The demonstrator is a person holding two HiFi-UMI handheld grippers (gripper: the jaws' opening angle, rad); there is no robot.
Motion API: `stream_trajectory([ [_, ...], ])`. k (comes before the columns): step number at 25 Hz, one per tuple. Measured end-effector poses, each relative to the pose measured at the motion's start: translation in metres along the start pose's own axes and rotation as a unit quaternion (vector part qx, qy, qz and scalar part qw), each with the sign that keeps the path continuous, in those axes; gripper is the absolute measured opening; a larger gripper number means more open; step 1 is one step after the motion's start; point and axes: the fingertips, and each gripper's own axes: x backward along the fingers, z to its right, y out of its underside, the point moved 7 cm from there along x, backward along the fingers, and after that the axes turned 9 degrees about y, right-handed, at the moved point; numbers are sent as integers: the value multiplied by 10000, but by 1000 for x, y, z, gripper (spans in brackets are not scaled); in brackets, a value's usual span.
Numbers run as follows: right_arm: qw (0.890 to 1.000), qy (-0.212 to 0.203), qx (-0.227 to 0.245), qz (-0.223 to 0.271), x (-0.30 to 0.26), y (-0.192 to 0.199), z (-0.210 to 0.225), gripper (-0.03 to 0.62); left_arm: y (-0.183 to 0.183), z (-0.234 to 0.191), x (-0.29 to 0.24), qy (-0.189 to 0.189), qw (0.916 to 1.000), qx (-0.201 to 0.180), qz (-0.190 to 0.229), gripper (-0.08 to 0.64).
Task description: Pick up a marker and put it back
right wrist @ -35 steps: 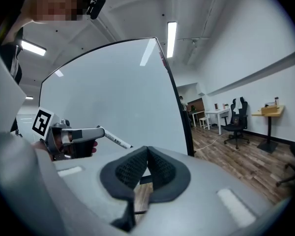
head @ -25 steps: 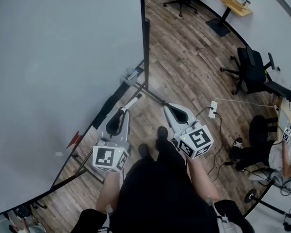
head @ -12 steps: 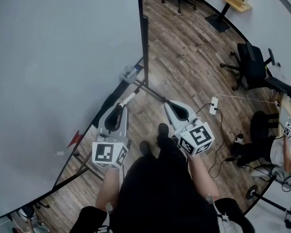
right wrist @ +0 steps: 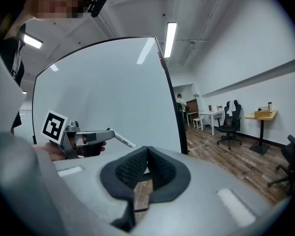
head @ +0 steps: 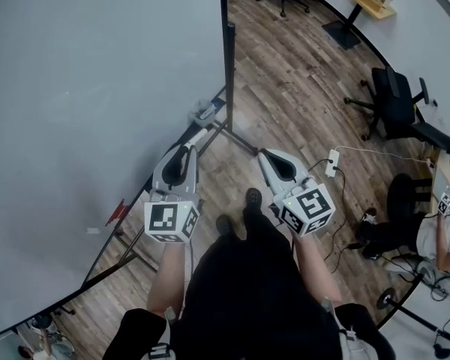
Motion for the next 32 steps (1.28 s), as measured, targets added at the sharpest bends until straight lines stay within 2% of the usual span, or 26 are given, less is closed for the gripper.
stream_trajectory([
  [6, 9998, -198, 32, -25, -17, -8, 9, 3, 6, -16, -23, -291, 9994, -22, -164, 75],
  [16, 9987, -500, -36, -96, -54, -13, 56, 3, 29, -38, -75, -802, 9958, 7, -450, 75],
  [25, 9955, -915, -33, -242, -83, -11, 91, 3, 58, -47, -114, -1292, 9882, -13, -828, 75],
  [32, 9926, -1156, -36, -373, -100, -3, 102, 3, 94, -59, -131, -1586, 9809, 285, -1088, 75],
])
